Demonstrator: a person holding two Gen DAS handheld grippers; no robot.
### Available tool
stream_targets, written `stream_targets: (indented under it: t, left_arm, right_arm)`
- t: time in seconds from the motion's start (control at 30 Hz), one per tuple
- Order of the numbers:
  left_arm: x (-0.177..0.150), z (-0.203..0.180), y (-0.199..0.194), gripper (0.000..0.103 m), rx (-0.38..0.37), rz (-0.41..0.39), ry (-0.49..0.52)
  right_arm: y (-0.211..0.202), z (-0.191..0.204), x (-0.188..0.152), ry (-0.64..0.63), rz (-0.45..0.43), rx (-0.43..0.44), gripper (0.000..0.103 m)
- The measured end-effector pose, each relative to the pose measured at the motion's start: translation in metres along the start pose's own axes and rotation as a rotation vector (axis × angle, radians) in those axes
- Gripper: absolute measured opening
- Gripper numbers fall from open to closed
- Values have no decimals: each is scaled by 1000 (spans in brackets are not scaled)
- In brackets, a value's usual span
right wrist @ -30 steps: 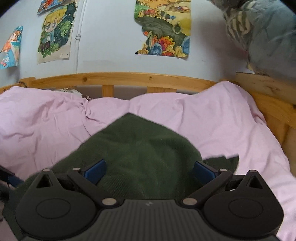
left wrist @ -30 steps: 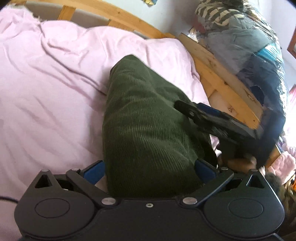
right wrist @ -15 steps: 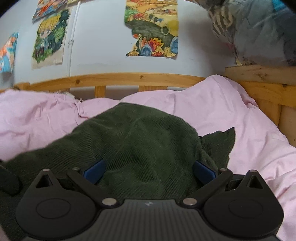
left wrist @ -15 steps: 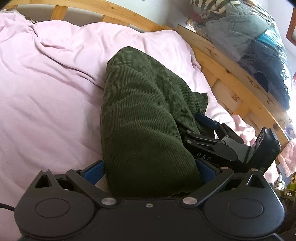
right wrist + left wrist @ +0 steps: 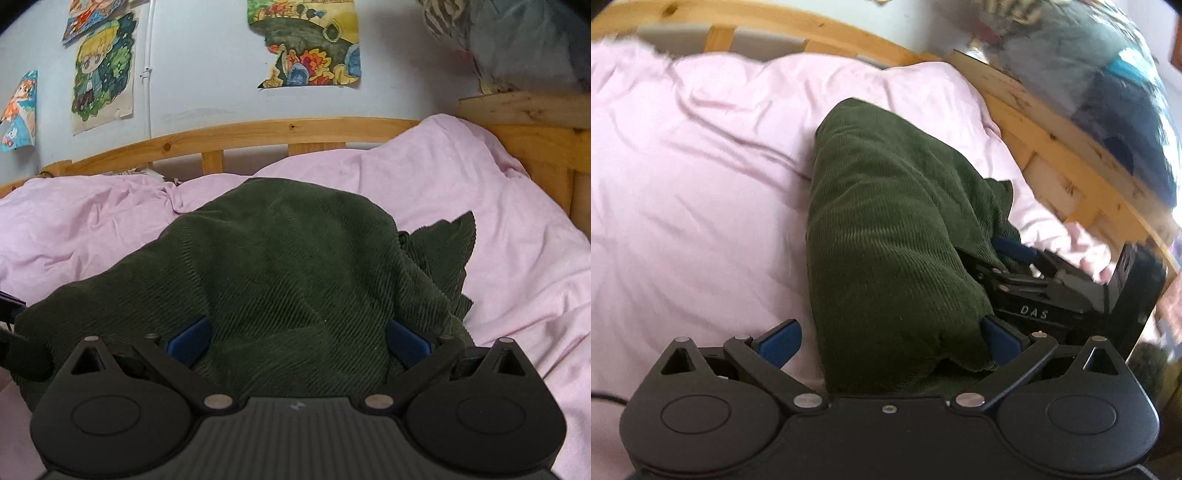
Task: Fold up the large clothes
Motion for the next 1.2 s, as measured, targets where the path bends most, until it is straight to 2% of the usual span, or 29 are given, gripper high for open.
stream_targets:
  t: [0.07,0.2,0.33,0.37,0.43,0.5,0.57,0.63,0.73,0.8,0.87,0.97,1.2]
  left_arm:
    - [-2,-2,3,102,1,-10,36]
    - [-1,6,6,102,-49,9,-14]
    - [3,5,-2,103,-66,6,-56]
    - [4,4,-6,103,-68,0,-59]
    - [8,1,-13,102,-68,-19,-62]
    - [12,-3,-20,102,-80,-51,-46]
    - [19,-5,-23,102,-108,-80,-31]
    - [27,-5,-17,102,-121,-71,-41]
    - [38,0,0,102,-107,-19,-76]
    - [40,4,12,102,-95,37,-102]
    - [37,6,15,103,-109,27,-123]
    - [33,4,17,103,-98,16,-103]
    - [31,7,17,103,-85,45,-137]
  right_arm:
    - [-1,0,0,1,1,2,103]
    - [-10,-6,12,26,15,30,103]
    - [-34,-25,25,126,-122,-39,103]
    - [-35,-34,27,166,-125,-58,103]
    - [-27,-52,26,253,-89,-54,103]
    - [-14,-76,19,377,-42,-5,103]
    - [-4,-90,14,445,-28,36,103]
    - [-1,-92,16,431,-43,62,103]
    - [13,-91,25,405,-6,117,103]
    - [20,-88,22,376,15,79,103]
    - [23,-85,20,340,20,43,102]
    - [22,-77,24,362,52,-11,102]
    - [22,-73,18,336,25,-28,103]
Point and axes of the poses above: each gripper's, at about its wrist camera, not at the fingertips, and y roughly the way its jaws point, z to its left, x to its top, the point moved 3 cm from there along y, roughly the way its jaws point, and after that the axes turned 8 degrees about z, right-handed, at the moved point
